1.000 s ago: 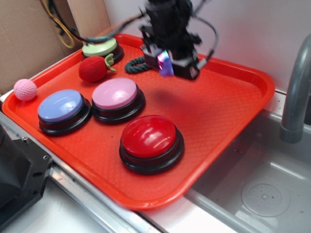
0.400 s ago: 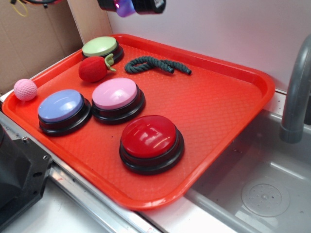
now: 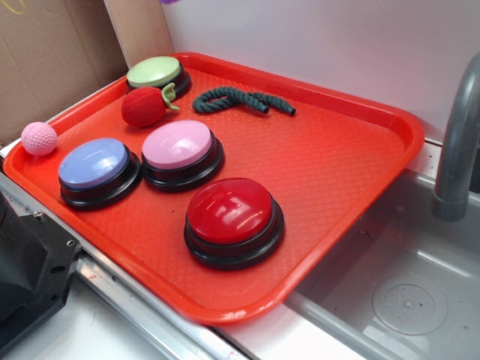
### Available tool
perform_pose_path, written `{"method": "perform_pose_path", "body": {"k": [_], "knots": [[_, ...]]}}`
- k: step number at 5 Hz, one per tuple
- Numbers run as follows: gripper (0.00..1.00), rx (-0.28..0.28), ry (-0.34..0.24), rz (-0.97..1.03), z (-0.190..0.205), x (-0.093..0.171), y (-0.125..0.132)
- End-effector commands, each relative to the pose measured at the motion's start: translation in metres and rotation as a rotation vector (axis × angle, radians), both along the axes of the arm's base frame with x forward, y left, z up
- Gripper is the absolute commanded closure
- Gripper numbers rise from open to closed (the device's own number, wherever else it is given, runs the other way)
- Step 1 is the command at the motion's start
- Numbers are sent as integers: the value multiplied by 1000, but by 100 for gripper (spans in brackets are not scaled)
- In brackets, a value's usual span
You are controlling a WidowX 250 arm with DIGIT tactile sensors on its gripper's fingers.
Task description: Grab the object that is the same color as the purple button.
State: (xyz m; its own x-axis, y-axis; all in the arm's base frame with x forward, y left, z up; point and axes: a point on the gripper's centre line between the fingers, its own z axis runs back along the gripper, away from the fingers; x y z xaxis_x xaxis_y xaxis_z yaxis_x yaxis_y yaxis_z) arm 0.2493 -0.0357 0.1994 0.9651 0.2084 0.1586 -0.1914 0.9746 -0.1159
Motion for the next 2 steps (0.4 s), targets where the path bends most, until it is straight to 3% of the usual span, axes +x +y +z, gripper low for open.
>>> {"method": "perform_pose_path", "body": {"k": [1, 2], "knots": [[100, 22, -52, -16, 12, 16, 1], [100, 35, -53, -20, 10, 15, -1]]}}
